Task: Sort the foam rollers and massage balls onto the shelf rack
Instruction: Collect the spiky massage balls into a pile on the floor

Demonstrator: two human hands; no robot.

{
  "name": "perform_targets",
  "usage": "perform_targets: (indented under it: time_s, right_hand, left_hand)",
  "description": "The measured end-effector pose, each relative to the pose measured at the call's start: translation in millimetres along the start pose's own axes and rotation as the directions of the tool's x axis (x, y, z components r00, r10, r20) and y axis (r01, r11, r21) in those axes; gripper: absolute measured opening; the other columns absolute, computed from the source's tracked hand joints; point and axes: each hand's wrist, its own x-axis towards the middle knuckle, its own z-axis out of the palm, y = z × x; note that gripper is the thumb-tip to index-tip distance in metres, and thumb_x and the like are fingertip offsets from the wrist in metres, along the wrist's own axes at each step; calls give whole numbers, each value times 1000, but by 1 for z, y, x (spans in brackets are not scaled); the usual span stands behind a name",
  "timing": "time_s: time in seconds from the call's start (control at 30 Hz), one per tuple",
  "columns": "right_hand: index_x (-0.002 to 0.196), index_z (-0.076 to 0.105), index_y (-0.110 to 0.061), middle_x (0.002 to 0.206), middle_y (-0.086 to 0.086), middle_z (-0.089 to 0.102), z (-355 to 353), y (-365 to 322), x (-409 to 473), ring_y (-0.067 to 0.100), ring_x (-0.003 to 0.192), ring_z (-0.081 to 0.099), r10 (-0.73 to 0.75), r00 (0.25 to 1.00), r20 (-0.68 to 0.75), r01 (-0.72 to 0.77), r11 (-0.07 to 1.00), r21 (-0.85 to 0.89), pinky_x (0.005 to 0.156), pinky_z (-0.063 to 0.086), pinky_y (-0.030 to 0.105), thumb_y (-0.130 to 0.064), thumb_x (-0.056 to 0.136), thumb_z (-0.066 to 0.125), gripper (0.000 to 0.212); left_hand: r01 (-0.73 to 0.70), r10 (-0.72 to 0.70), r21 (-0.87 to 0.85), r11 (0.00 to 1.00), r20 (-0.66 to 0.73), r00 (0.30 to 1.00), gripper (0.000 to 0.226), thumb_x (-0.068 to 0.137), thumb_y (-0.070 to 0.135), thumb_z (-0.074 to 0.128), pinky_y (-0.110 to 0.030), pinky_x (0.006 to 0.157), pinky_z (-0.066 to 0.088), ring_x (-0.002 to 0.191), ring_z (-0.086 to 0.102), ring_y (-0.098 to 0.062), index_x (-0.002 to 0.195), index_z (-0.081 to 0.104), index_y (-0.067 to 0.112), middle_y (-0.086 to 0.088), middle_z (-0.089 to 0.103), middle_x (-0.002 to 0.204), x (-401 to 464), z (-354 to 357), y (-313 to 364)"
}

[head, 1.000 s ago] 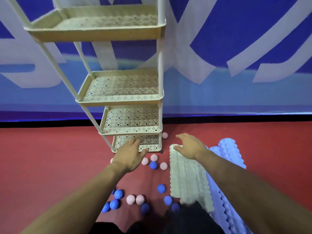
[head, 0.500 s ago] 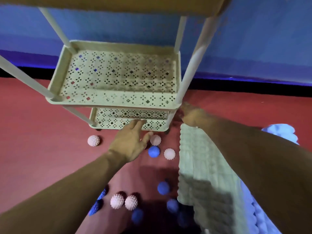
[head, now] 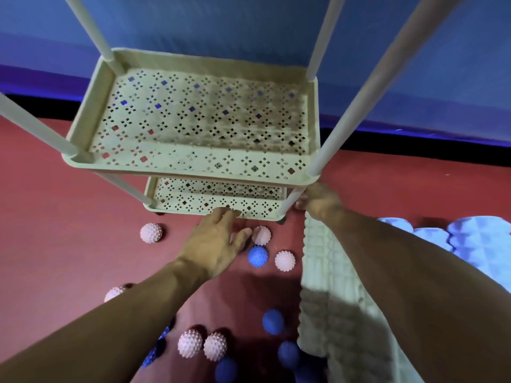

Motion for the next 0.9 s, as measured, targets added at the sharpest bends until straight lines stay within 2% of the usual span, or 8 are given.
perform_targets:
  time_s: [0.07, 0.17, 0.27, 0.53, 0.67, 0.77, 0.83, 0.9]
  right_hand:
    - [88, 57, -17, 74, -6, 59, -4, -4, -16, 9, 62, 56, 80, 991, -107, -69, 992, 101, 59, 45, 22, -16, 90, 70, 13]
    - [103, 65, -21, 97, -2, 66, -29, -14, -59, 20, 85, 63, 44, 980, -194, -18, 991, 132, 75, 49, 31, -32, 75, 84, 36]
    - [107, 61, -20, 109, 2, 62, -57, -30, -127, 22, 99, 60, -30, 976, -215, 54, 993, 105, 88, 48, 37, -34, 77, 84, 40]
    - [105, 61, -28, 106, -5, 65, -87, -80, -349, 18, 99, 61, -181, 949, -260, 226, 962, 152, 87, 48, 35, -46, 76, 79, 39]
    - [111, 65, -24, 108, -6, 68, -84, -101, -463, 14, 99, 64, -199, 925, -324, 305, 897, 320, 90, 49, 33, -40, 77, 81, 41]
    - [112, 65, -26, 106, -7, 69, -82, -114, -526, 12, 95, 64, -256, 897, -359, 385, 853, 352, 88, 50, 31, -39, 75, 83, 43]
    - [112, 64, -27, 104, -7, 70, -81, -123, -556, 11, 85, 64, -288, 881, -376, 427, 825, 370, 82, 52, 30, -35, 76, 84, 42]
    - [114, 63, -29, 104, -7, 71, -77, -130, -582, 10, 77, 61, -313, 873, -374, 452, 807, 380, 77, 52, 31, -33, 76, 85, 44]
  left_hand:
    - [6, -5, -19, 1000, 8, 1000, 75, 91, 71, 26, -42, 106, 41, 124, 50, -27, 142, 44, 20, -4, 48, 133, -5, -9, 3]
    - [5, -6, -19, 1000, -20, 1000, 64, 99, 61, 35, -42, 109, 39, 126, 49, -28, 143, 44, 17, -6, 49, 134, -26, -33, 16]
    - [22, -22, -2, 1000, -34, 999, 61, 99, 60, 36, -42, 107, 41, 125, 51, -28, 144, 44, 19, -4, 49, 137, -71, -63, 36]
    - [-36, 34, -10, 999, -140, 990, 58, 100, 58, 40, -40, 110, 38, 129, 49, -26, 144, 46, 21, -2, 46, 143, -244, -122, 96]
    - [-78, 46, -151, 985, -203, 978, 52, 100, 52, 45, -37, 111, 38, 129, 50, -24, 141, 49, 19, -4, 49, 143, -347, -139, 139]
    - [-107, 37, -309, 945, -225, 974, 45, 100, 50, 48, -37, 104, 45, 115, 60, -16, 135, 55, 23, 2, 60, 132, -402, -145, 162]
    - [-114, -3, -499, 859, -228, 974, 33, 99, 48, 50, -29, 94, 51, 103, 64, -9, 122, 60, 27, 5, 68, 120, -429, -149, 177]
    - [-110, -53, -681, 724, -213, 976, 22, 102, 40, 50, -16, 71, 50, 87, 65, -9, 112, 61, 23, 3, 70, 105, -452, -153, 190]
